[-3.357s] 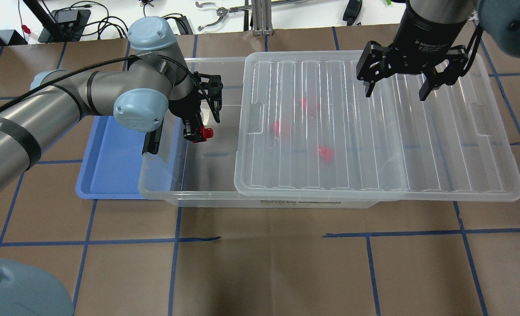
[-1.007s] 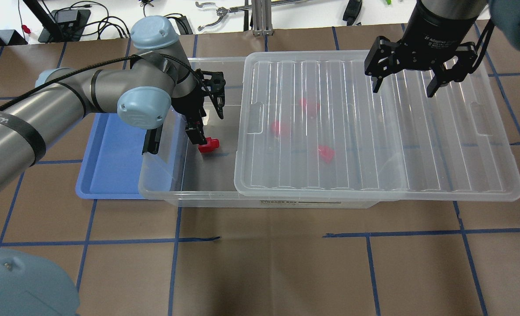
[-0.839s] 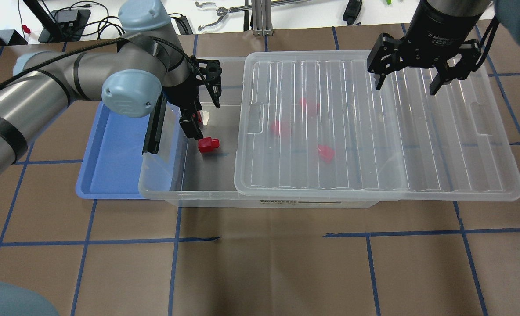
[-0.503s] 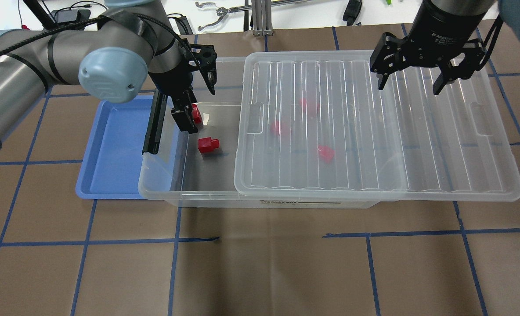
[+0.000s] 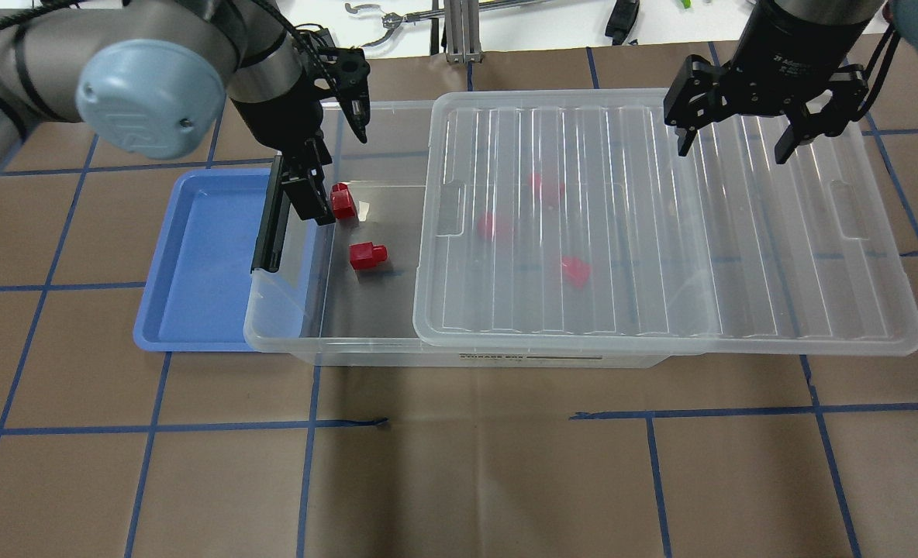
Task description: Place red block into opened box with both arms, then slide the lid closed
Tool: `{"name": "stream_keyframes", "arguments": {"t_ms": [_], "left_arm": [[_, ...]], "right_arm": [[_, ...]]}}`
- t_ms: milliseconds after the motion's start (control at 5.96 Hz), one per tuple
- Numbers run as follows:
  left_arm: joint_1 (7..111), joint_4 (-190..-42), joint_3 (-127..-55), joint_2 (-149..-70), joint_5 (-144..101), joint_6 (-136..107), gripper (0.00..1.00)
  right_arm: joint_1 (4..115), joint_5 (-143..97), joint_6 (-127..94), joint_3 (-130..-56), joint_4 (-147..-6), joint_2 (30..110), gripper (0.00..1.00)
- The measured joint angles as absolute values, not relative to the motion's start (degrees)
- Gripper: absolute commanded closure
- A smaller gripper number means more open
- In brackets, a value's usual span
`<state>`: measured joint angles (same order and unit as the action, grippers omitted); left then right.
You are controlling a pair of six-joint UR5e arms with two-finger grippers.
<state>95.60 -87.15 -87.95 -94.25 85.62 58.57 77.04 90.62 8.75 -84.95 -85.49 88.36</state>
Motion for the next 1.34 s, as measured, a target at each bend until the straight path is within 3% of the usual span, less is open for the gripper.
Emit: {"name": "stream_keyframes", "arguments": {"t_ms": [839,1343], "left_arm": [[92.99,-87.01,-86.02,-90.61,87.86,9.58,0.02],[90.28,-88.64,-87.34,-88.59,87.38,5.66,0.02]], "right_arm": [[63.03,95.33,24.97,-85.78,-89.32,83.96,0.00],[55.46,97.72,32.13,-94.48,-100.71,82.06,0.00]]}}
